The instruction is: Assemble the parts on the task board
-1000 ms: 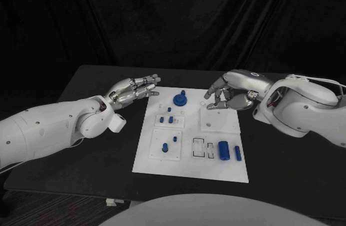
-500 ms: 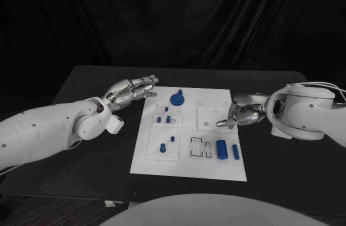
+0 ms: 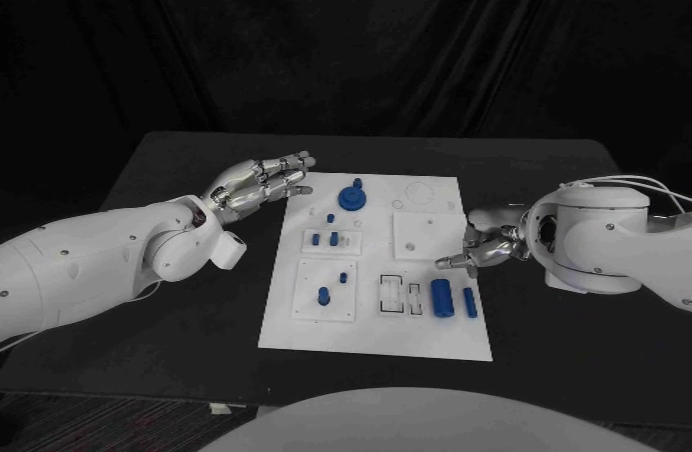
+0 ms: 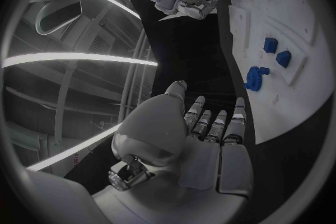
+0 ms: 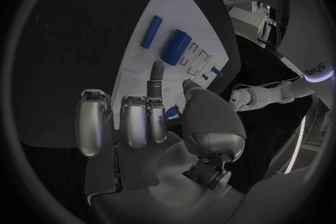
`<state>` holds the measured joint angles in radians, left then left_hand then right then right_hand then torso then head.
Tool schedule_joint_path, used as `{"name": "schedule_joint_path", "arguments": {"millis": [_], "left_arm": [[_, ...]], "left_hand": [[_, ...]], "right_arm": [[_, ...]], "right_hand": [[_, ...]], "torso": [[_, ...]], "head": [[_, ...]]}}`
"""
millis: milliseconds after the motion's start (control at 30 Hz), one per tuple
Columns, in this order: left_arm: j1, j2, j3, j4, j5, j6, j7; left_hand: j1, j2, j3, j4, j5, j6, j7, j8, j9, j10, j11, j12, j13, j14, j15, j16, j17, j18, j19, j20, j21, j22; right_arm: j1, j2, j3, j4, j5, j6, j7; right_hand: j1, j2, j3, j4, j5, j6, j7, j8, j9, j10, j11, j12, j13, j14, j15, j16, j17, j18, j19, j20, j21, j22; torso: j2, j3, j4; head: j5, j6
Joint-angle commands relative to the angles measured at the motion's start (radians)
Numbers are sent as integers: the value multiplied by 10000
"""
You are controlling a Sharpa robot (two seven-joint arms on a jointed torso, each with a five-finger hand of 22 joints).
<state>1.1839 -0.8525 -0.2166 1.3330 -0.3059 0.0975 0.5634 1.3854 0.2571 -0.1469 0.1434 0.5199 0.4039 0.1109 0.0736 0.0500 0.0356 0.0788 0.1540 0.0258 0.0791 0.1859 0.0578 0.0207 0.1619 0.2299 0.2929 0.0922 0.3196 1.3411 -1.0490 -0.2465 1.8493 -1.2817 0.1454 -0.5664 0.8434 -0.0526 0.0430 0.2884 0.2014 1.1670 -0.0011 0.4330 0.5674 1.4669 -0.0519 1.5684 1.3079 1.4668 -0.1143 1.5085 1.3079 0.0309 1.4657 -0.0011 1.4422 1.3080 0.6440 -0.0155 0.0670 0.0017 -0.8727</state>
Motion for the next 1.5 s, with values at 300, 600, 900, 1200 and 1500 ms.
{"name": "schedule_joint_path", "arguments": {"millis": [300,600,900,1200,1500], "left_arm": [[-15,26,11,28,73,70,53],[-18,58,11,6,73,118,31],[-24,88,11,-29,73,155,17],[-36,128,11,-55,73,205,-3],[-56,128,11,-56,73,244,-41]], "left_hand": [[7,91,70,16,30,71,21,58,8,30,58,32,15,-8,74,30,13,-146,33,0,37,-18],[8,85,76,11,29,62,27,58,6,32,66,30,15,-7,80,32,13,-150,30,1,35,-28],[8,85,76,11,29,62,27,58,6,32,66,30,15,-7,80,32,13,-150,30,1,35,-28],[8,84,86,6,28,65,35,60,5,35,77,34,15,-5,89,34,13,-154,34,2,37,-28],[10,86,98,1,30,78,45,64,5,41,90,47,18,4,99,41,15,-158,37,2,37,-32]], "right_arm": [[-360,267,0,43,-150,-124,-1026],[-623,518,0,-12,-150,-228,-1091],[-744,710,1,-82,-150,-284,-1068],[-913,944,1,-271,-150,-204,-1127],[-1024,1078,2,-437,-150,629,-1504]], "right_hand": [[677,-180,11,-12,-159,-281,9,104,573,1039,-88,24,2629,784,-65,-190,1232,29,404,-49,-210,2185],[875,-269,-46,7,-501,-515,55,8,798,1039,-60,24,2629,878,-124,92,1678,-20,499,-99,41,2252],[987,-269,-51,-2,-705,-569,68,-37,884,1039,-49,24,2629,889,-120,139,1748,-26,508,-101,78,2260],[1325,-274,-24,-64,-764,-667,89,-106,1003,1039,-32,24,2629,891,-109,161,1767,-6,464,-94,3,2231],[2378,-270,65,-466,1491,-1926,381,-442,1300,1039,175,24,2629,831,198,40,1515,170,101,175,-789,1985]], "torso": [[-16,-15,-12],[-18,-3,2],[-7,-11,2],[-4,-8,7],[-10,-9,-1]], "head": [[23,1],[3,1],[11,1],[0,1],[36,1]]}}
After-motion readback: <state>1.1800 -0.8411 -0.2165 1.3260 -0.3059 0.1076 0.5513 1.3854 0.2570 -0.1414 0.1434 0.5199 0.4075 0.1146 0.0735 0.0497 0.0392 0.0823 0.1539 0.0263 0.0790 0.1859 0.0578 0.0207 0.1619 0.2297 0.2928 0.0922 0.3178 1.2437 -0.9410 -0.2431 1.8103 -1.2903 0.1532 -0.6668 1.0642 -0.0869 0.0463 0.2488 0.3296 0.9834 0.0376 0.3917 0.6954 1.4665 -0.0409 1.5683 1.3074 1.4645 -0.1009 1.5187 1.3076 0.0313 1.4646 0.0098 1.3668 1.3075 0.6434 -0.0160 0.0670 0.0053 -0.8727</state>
